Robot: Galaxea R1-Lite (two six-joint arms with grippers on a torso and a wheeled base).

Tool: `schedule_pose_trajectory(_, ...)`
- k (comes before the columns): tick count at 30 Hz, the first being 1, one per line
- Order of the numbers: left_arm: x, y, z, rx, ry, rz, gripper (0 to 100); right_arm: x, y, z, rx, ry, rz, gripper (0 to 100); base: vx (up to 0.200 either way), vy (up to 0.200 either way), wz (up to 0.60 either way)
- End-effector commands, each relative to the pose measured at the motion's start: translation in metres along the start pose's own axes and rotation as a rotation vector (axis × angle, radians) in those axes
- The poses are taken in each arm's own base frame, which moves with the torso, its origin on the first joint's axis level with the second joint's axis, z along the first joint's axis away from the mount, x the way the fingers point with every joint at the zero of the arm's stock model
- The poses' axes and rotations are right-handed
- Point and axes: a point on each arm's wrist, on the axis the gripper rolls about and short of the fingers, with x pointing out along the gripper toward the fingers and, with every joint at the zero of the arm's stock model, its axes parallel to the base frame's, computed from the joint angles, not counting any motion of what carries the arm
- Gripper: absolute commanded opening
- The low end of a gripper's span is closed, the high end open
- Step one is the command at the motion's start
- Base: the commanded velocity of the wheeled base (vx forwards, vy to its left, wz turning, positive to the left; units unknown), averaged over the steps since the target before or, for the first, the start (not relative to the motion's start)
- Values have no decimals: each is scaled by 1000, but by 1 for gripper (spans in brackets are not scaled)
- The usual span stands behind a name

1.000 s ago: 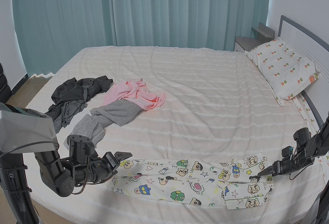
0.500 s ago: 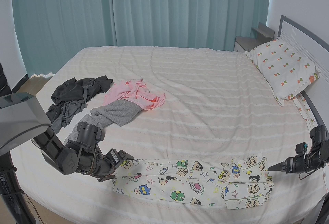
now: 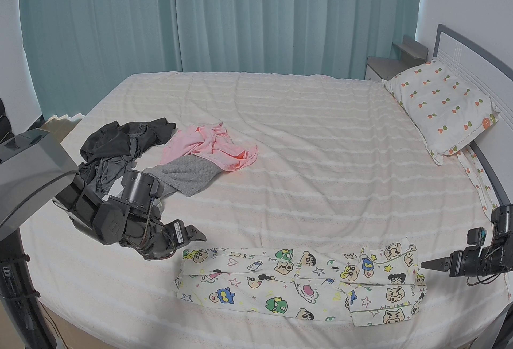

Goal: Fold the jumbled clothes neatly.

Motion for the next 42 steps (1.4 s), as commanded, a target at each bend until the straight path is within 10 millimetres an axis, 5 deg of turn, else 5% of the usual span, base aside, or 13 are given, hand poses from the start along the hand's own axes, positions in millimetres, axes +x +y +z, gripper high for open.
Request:
schedule_pose_trajectory(1,24,17,3,70,32,32,100,2,-1,-5,10,14,14,100,0,0,0)
schedule_pose_trajectory(10,37,7,2,189,60,-49,100,3,-2,-4,11,14,32,100,0,0,0)
schedule_pose_trajectory(18,69,2,-9,265,51,-69,100,5,-3,-5,14,24,34,100,0,0,0)
schedule_pose_trajectory(19,70,3,-9,267,49,-65,0,6,-3,-5,17,28,36,100,0,0,0)
schedule_pose_trajectory(42,42,-27,11,411,-163,-144,0,10,-6,-7,29,47,37,100,0,0,0)
